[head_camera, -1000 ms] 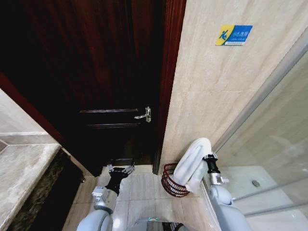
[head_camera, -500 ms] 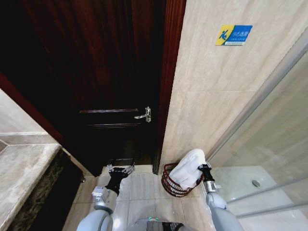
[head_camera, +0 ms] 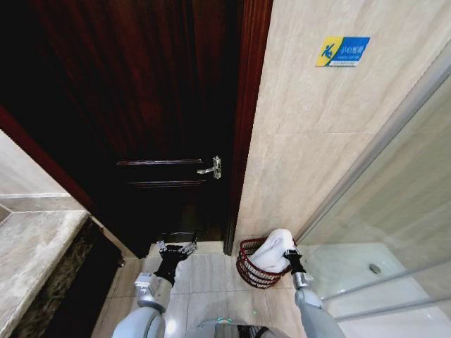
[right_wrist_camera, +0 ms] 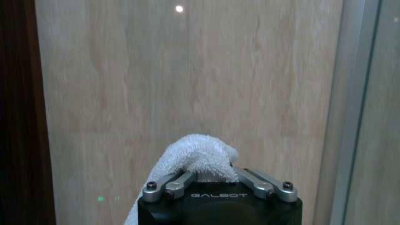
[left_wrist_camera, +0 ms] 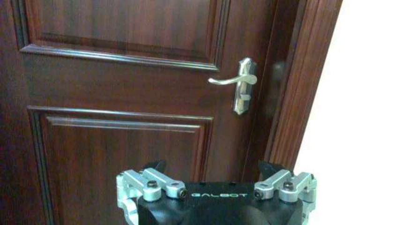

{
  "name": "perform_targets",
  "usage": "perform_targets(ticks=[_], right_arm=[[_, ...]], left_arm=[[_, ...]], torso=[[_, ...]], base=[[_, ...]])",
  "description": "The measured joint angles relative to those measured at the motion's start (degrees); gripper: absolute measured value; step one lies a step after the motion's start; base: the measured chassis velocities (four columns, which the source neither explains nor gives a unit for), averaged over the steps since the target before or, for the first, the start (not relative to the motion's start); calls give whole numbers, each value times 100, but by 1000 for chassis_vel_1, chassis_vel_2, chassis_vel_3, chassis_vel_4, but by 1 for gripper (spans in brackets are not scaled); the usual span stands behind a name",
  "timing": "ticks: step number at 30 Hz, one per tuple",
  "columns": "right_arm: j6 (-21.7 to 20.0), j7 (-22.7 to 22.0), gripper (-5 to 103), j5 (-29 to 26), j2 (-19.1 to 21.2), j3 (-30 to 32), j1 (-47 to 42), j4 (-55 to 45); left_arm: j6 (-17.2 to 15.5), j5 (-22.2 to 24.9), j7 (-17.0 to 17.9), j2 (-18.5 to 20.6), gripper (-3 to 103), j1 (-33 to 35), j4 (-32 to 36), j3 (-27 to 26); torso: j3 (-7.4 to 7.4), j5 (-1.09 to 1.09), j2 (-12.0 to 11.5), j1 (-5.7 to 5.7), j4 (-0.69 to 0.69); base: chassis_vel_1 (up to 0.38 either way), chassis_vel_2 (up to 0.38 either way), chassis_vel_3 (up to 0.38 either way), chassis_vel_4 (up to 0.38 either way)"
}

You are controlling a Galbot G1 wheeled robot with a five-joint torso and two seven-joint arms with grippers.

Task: Discard the used towel into the hamper.

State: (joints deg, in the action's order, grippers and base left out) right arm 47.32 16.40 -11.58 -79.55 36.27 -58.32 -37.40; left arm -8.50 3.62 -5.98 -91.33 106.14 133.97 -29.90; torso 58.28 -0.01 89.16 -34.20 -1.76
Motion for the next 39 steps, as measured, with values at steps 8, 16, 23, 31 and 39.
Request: perform_targets(ticks=[8,16,23,31,39], right_arm=[[-49,29,8,84,-102,13,277,626],[-324,184,8,345,-148,418,690,1542],[-555,468,8,517,-190,685,863,1883],[-1350,681,8,924,-217,845,1001,2170],[-2337,385,8,1531,-223,957,1405,2436]], left_arm=[[0,0,0,0,99,0,0,0],[0,0,0,0,99,0,0,0],[0,0,0,0,99,0,0,0],[0,0,0,0,99,0,0,0],[0,0,0,0,99,0,0,0]], torso=[[0,0,0,0,0],[0,0,0,0,0],[0,-1,0,0,0],[0,1,0,0,0],[0,1,0,0,-1]], base=[[0,0,0,0],[0,0,0,0],[0,0,0,0],[0,0,0,0],[0,0,0,0]])
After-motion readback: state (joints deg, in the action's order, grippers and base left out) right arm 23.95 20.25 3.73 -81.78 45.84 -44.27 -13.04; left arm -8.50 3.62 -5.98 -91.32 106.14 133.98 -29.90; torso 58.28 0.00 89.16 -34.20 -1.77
